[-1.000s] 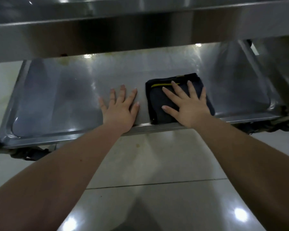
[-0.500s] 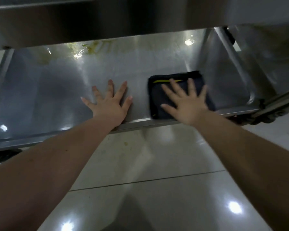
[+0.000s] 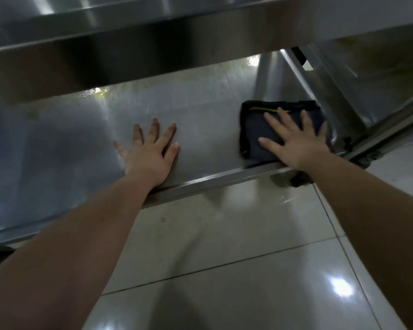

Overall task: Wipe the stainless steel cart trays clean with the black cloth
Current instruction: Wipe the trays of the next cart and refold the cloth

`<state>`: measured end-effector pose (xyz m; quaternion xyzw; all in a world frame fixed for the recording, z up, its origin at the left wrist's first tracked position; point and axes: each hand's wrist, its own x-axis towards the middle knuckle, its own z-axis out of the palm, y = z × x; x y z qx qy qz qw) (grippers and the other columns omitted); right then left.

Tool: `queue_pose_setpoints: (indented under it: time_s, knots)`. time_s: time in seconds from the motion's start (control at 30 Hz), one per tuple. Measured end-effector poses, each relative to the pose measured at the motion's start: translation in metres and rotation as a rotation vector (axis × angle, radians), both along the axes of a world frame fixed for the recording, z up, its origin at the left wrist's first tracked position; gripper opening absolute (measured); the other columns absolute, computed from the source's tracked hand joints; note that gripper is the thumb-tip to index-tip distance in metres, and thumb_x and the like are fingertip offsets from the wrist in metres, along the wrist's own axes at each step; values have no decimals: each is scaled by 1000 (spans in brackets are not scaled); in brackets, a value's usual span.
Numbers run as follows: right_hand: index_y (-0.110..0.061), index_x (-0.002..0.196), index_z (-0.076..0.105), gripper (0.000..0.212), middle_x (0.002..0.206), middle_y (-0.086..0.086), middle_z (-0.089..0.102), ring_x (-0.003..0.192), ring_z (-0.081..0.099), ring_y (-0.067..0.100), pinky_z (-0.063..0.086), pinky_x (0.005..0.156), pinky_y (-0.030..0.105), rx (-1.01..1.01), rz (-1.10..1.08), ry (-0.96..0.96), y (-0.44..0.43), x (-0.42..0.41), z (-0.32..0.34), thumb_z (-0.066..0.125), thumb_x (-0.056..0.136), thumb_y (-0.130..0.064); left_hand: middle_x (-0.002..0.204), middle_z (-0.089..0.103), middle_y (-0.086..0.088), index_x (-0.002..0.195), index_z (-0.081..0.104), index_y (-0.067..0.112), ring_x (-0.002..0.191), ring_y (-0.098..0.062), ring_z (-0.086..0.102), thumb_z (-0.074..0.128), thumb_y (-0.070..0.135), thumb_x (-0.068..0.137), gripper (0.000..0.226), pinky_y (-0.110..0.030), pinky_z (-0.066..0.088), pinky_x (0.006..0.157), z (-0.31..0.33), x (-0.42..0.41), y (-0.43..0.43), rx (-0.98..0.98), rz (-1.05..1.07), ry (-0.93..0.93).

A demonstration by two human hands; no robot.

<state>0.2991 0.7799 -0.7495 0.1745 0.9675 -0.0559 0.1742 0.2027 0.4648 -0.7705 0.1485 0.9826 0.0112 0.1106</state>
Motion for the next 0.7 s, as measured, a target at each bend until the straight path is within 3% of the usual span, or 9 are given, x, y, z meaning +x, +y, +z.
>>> queue_pose_setpoints:
  time_s: [0.23,0.43,0.57,0.63,0.7]
  knots:
    - [-53,148,-17,71,159,-19,-23,146,-21,39,-9,110,71,6,-54,22,-19,-2,-3,15,89,-78,164,-13,14,148,-8,58,151,-29,-13,6,65,96,54,-74,-7,106,-4,-2,-2,-38,11,4]
    - [-48,150,-17,76,159,-17,-27,143,-26,42,-13,107,73,0,196,-1,-89,-13,-6,13,87,-80,164,-10,14,149,-6,57,151,-28,-12,8,63,98,53,-74,-8,106,-6,-3,-4,-19,0,10]
    - [-44,154,1,92,163,-16,-9,149,-18,25,-14,117,56,-220,293,101,-60,-1,7,30,78,-86,166,2,7,154,3,47,152,-29,-4,13,52,100,55,-71,-7,112,-2,3,-5,126,-23,100]
    - [-36,155,9,105,162,-13,-3,151,-9,18,-11,120,40,-213,413,130,-34,16,10,30,69,-92,165,12,1,156,14,38,152,-30,4,9,52,99,58,-63,-9,114,2,9,-3,180,-112,169]
    - [-30,155,18,97,159,-10,4,151,0,18,-5,119,32,-186,473,167,-18,31,7,31,77,-86,163,21,-3,154,28,31,151,-31,9,8,54,97,64,-56,-10,117,6,16,7,247,-240,186]
